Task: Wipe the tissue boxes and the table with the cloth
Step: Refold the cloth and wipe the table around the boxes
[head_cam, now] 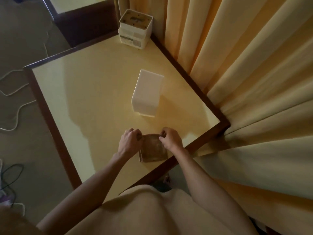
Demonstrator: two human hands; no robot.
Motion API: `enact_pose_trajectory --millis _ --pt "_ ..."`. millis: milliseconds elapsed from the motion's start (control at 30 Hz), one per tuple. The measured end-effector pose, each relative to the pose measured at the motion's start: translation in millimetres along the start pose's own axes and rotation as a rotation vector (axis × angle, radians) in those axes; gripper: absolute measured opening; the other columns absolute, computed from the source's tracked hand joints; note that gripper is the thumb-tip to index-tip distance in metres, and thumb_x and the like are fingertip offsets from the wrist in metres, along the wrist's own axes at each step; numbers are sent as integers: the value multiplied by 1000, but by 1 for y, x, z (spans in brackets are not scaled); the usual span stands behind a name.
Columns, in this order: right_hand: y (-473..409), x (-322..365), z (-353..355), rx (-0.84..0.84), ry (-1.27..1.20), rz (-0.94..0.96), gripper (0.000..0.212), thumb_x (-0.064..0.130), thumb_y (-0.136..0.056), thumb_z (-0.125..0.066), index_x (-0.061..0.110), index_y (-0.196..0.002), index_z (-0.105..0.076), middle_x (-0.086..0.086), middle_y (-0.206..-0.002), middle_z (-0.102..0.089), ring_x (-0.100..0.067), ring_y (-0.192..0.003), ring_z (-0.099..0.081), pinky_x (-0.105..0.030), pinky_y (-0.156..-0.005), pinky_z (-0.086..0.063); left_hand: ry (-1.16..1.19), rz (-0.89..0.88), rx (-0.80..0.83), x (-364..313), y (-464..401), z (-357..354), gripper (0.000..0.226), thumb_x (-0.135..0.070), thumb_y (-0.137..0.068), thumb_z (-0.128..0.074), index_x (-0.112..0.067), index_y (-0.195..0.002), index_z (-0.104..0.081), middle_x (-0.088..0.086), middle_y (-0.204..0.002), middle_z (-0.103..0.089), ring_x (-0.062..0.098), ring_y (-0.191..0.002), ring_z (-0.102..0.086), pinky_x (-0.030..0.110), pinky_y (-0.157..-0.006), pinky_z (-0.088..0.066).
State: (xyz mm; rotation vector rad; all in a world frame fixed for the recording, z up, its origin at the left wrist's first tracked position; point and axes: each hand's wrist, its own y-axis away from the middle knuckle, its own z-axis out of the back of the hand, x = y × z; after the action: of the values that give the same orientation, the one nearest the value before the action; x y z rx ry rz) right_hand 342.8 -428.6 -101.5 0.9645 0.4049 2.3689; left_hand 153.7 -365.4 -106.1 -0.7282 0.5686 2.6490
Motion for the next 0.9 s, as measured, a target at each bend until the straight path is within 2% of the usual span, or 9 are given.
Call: enact_pose_trajectory --millis 100,200,333,400,467,567,667,767,900 --pt "-5 5 17 -42 -135 17 20 21 -93 -73 10 -110 -68 3 -96 -62 -17 -89 -63 -15 -62 -42 111 57 -13 -1 -1 11 34 -32 -92 -71 -14 -120 -66 7 -115 -63 26 -106 -58 39 -88 -52" --pt "-17 27 52 -223 -323 95 25 20 -94 -75 3 -111 -69 -2 -97 -68 -16 -87 -64 -3 -63 -43 330 168 -59 -13 -9 34 49 -44 -97 -64 -9 -131 -60 8 -124 -64 24 -110 -62 36 -89 -52" --pt "-52 69 91 -462 -314 229 25 25 -96 -71 4 -111 -68 -10 -107 -70 -18 -92 -64 -32 -82 -57 940 416 117 -44 -26 64 63 -55 -96 -60 -5 -134 -57 8 -127 -61 21 -113 -59 34 -97 -47" --pt "-67 90 99 -453 -270 265 36 28 -98 -68 5 -125 -62 -13 -124 -64 -22 -109 -62 -31 -90 -53 1102 481 169 -54 -34 70 78 -61 -93 -59 -5 -145 -45 9 -131 -55 24 -121 -57 39 -107 -44" --pt "-77 106 102 -368 -208 279 50 30 -99 -65 5 -141 -52 -14 -142 -55 -24 -127 -54 -24 -97 -45 1150 491 196 -59 -43 70 84 -66 -92 -56 -9 -151 -37 11 -140 -50 29 -126 -53 44 -112 -40" --pt "-86 115 102 -249 -158 269 64 30 -100 -65 5 -153 -39 -13 -154 -45 -27 -139 -47 -28 -108 -41 1161 481 197 -64 -53 71 83 -68 -91 -56 -9 -147 -42 18 -145 -48 32 -126 -54 38 -98 -43" --pt "-89 113 101 -225 -119 259 68 31 -98 -69 4 -153 -39 -13 -154 -44 -27 -138 -48 -28 -109 -39 1147 463 181 -63 -59 71 69 -61 -97 -53 -4 -137 -46 14 -128 -53 30 -113 -57 38 -92 -45" --pt "-89 109 105 -249 -55 229 76 39 -92 -74 3 -151 -42 -16 -146 -45 -30 -134 -47 -33 -108 -41 1154 463 148 -63 -62 72 59 -55 -100 -51 -5 -131 -46 14 -129 -53 34 -116 -57 41 -99 -47" --pt "-85 92 119 -166 36 105 82 56 -80 -80 8 -141 -52 -14 -139 -45 -30 -131 -45 -42 -108 -48 1109 433 148 -63 -67 78 56 -52 -102 -49 0 -122 -51 12 -115 -56 27 -95 -57 35 -80 -49"
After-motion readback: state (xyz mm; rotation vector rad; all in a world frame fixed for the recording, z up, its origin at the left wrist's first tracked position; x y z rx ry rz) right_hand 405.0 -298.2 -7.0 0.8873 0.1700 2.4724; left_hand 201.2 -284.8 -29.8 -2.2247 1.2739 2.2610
